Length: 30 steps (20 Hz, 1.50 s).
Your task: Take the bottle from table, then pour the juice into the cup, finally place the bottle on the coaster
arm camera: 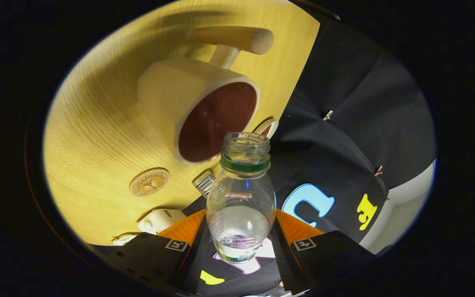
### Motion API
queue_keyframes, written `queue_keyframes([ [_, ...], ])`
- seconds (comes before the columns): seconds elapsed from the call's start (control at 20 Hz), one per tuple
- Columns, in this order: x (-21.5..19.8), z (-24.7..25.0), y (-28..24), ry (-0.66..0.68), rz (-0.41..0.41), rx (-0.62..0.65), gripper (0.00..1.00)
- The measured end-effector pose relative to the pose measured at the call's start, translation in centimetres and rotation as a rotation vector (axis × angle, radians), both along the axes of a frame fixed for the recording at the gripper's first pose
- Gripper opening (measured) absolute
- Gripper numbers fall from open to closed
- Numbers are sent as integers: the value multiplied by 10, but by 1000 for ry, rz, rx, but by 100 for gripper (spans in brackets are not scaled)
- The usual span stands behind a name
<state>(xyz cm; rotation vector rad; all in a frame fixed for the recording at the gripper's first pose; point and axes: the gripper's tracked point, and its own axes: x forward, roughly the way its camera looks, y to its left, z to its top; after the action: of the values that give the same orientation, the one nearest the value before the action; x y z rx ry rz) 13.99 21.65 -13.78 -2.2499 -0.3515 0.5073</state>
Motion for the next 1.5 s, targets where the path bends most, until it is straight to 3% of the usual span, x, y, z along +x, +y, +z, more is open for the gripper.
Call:
queue_keyframes([
  [0.25,-3,15,-10,20,-57,70,76],
  [0.4,-4,33,-13,39,-111,174,76],
  [0.75,-2,95,-30,143,-276,682,76],
  [1.05,10,116,-49,366,-414,1092,77],
  [1.5,32,118,-60,725,-478,1615,77],
])
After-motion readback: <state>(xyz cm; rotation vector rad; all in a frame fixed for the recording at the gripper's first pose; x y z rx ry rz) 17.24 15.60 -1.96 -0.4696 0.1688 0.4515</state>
